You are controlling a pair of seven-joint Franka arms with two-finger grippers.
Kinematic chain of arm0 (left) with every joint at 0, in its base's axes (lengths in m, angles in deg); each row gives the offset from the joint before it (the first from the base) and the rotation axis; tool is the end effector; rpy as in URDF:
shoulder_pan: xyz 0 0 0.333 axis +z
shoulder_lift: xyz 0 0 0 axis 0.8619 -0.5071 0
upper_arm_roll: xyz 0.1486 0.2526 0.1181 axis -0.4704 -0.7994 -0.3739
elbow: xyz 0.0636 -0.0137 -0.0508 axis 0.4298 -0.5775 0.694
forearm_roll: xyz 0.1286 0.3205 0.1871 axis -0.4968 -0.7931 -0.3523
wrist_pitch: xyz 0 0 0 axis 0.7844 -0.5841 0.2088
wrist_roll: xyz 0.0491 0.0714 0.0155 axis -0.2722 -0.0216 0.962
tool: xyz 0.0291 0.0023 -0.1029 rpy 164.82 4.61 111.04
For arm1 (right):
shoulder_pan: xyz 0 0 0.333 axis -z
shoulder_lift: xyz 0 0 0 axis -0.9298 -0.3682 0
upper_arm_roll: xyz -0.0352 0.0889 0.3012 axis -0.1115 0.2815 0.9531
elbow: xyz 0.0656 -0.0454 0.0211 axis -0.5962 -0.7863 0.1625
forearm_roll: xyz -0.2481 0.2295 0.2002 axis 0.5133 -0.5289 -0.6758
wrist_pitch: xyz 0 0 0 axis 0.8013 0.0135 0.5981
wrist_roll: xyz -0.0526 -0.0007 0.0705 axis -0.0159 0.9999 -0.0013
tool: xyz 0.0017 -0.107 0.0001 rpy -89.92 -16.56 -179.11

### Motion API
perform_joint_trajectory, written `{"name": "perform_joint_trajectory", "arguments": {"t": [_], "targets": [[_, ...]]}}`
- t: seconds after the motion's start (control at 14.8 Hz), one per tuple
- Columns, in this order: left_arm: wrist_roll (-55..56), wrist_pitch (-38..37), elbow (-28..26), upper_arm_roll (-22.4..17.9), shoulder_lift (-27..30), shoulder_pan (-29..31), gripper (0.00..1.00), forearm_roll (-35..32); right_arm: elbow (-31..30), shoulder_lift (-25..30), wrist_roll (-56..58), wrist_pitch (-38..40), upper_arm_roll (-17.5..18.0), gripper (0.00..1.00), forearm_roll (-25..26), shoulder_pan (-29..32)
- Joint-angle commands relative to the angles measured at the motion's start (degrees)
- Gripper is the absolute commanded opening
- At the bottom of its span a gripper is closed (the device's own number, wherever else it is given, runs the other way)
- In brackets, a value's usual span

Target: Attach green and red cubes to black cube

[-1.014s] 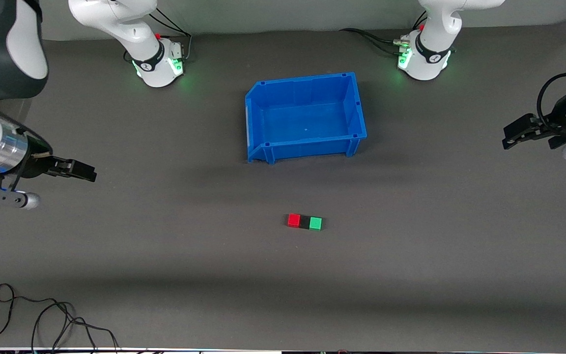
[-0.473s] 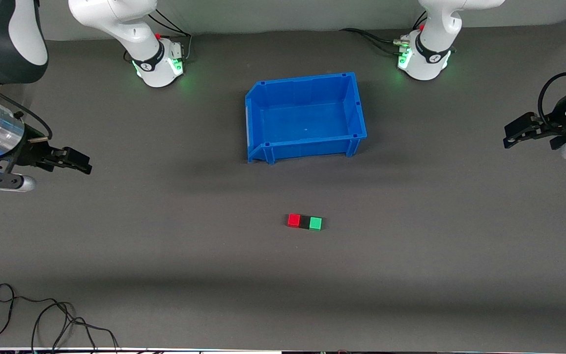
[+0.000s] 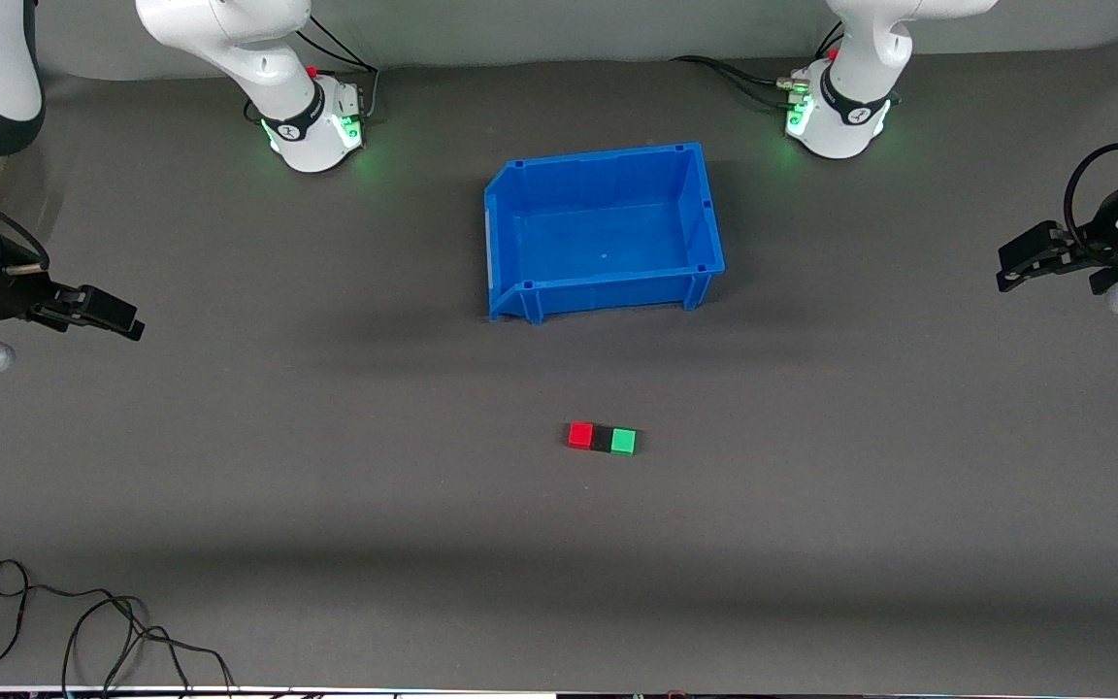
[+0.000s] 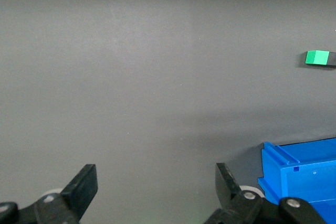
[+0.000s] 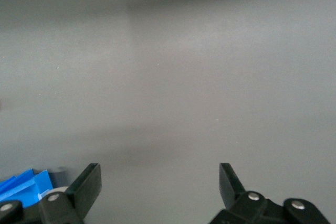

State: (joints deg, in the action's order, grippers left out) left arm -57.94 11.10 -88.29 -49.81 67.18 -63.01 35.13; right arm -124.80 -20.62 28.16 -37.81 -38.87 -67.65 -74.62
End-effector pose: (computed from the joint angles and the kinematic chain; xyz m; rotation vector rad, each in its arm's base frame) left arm 0.5590 -0.0211 0.6143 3.1384 -0.0773 -0.0218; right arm 0.5763 0.0008 0.5782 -3.1272 0.2404 0.0178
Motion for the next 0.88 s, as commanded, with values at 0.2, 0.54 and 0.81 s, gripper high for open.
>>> {"name": "perform_joint_trajectory", "arguments": {"t": [0.2, 0.54, 0.81], "targets": [[-0.9, -1.1, 0.3, -0.7, 0.1, -1.1, 1.00, -1.0, 3.6, -1.3, 7.7, 2.2, 0.6, 0.99, 1.5, 0.5], [-0.9, -0.9, 0.3, -0.7, 0.0, -1.1, 1.00, -1.0, 3.3, -1.8, 7.2, 2.2, 0.6, 0.99, 1.4, 0.4], [-0.9, -0.7, 0.4, -0.7, 0.0, -1.2, 1.00, -1.1, 3.2, -1.8, 7.2, 2.2, 0.6, 0.99, 1.4, 0.4]]}}
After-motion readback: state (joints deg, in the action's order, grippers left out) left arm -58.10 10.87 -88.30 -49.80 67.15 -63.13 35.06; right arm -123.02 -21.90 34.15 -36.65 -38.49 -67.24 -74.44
